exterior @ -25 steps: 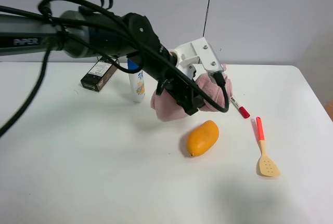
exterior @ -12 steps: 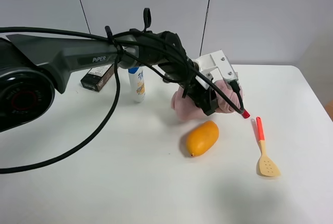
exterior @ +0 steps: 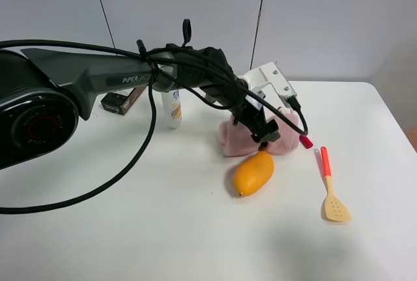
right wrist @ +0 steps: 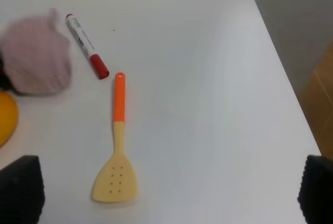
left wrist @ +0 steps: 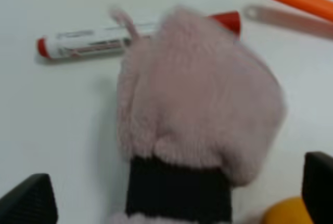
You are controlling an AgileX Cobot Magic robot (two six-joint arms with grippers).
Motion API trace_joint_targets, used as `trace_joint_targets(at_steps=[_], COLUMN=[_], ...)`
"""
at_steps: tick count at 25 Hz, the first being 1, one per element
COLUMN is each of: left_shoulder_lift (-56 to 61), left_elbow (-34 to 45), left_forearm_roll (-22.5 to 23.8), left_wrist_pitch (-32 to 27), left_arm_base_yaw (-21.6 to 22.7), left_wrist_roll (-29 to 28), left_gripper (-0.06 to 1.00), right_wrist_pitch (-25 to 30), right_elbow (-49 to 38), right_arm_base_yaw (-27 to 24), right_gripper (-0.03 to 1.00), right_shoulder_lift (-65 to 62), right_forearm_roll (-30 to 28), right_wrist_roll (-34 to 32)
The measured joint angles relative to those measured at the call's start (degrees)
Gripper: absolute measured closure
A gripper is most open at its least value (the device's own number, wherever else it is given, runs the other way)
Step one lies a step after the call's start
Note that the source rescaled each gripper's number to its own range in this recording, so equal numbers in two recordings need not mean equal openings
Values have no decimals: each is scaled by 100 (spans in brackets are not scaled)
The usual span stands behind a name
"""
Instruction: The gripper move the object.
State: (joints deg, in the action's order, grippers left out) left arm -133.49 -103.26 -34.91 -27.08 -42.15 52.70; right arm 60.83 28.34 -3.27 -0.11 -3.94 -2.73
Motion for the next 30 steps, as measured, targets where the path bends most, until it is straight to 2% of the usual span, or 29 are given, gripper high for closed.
trace_joint_targets(at_steps=[3, 7, 13, 21, 25, 30], left_shoulder_lift=[0, 159, 847, 2300, 3334, 4787], left_elbow=[-1, -1, -1, 488, 1116, 2319], left_forearm_roll=[-12, 142, 496, 1378, 1652, 1746], left_wrist_pitch=[16, -32, -537, -894, -723, -257], left_arm_base_yaw=[0, -6, -112, -117, 143, 919], left_wrist_roll=[-214, -477, -533, -987, -1066, -1282], left_gripper=[-4, -4, -5, -5, -5, -5], right_wrist_pitch=[0, 0, 0, 0, 0, 0], right_elbow=[0, 0, 0, 0, 0, 0], right_arm_base_yaw=[0, 0, 0, 0, 0, 0], right_gripper=[-3, -3, -3, -3, -3, -3], right_shoulder_lift=[0, 0, 0, 0, 0, 0], right_forearm_roll=[0, 0, 0, 0, 0, 0], right_wrist_roll=[0, 0, 0, 0, 0, 0])
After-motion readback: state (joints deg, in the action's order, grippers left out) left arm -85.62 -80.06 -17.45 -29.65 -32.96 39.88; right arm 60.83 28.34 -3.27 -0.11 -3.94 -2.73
